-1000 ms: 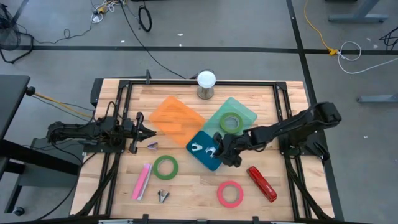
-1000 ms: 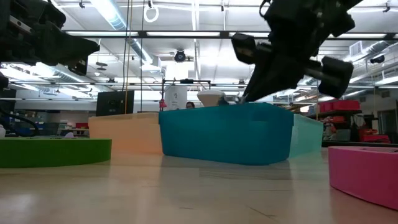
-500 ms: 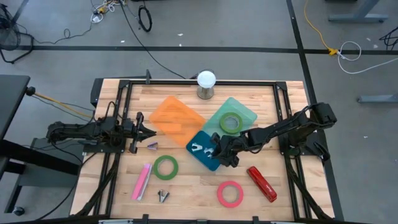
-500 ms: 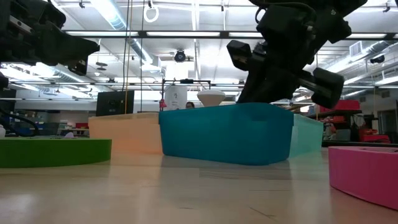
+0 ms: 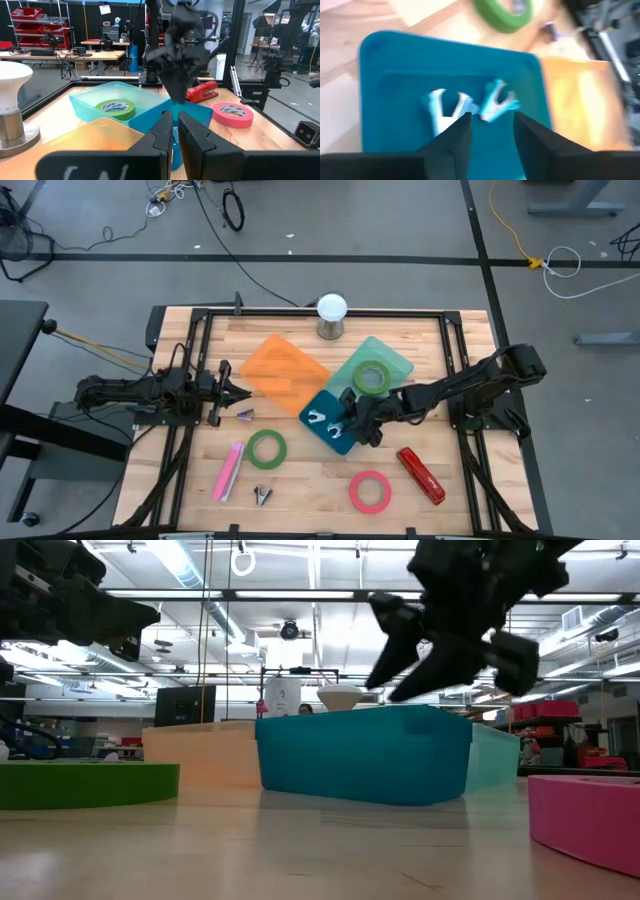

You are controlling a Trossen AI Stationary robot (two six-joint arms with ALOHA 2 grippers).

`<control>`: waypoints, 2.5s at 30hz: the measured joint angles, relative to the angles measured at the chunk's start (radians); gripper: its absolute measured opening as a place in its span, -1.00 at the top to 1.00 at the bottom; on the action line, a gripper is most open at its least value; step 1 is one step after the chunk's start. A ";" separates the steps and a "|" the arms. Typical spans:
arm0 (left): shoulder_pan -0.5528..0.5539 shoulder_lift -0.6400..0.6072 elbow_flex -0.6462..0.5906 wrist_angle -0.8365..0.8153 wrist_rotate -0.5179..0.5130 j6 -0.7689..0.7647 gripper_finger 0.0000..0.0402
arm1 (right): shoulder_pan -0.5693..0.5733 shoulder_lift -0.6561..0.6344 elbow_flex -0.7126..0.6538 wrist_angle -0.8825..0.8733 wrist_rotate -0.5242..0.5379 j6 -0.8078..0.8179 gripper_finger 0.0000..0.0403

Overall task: Pick and place Stapler, Stapler remover, tape
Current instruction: Put the pink tape into the green bin

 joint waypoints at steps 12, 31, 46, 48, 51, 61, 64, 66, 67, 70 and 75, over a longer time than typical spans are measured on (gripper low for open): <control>0.000 0.000 0.000 0.000 0.000 0.000 0.84 | 0.010 -0.190 0.000 -0.007 0.139 0.321 0.17; 0.000 0.000 0.000 0.000 0.000 0.000 0.84 | 0.217 -0.219 0.000 -0.042 0.232 0.511 0.17; 0.000 0.000 0.000 0.000 0.000 0.000 0.84 | 0.344 -0.219 0.000 -0.174 0.117 0.759 0.17; 0.000 0.000 0.000 0.000 0.000 0.000 0.84 | 0.344 -0.219 0.000 -0.205 0.116 0.812 0.17; 0.000 0.000 0.000 0.000 0.000 0.000 0.84 | 0.344 -0.214 0.000 -0.255 0.109 0.863 0.17; 0.000 0.000 0.000 0.000 0.000 0.000 0.84 | 0.348 -0.111 0.000 -0.311 -0.059 0.902 0.14; 0.000 0.000 0.000 0.000 0.000 0.000 0.84 | 0.348 -0.059 0.000 -0.306 -0.087 0.914 0.05; 0.000 0.000 0.000 0.000 0.000 0.000 0.84 | 0.348 -0.025 0.000 -0.295 -0.106 0.923 -0.03; 0.000 0.000 0.000 0.000 0.000 0.000 0.84 | 0.348 -0.010 0.000 -0.291 -0.110 0.937 -0.08; 0.000 0.000 0.000 0.000 0.000 0.000 0.84 | 0.348 0.028 0.000 -0.249 -0.125 0.981 -0.21; 0.000 0.000 0.000 0.000 0.000 0.000 0.84 | 0.350 0.077 0.000 -0.157 -0.161 0.990 -0.37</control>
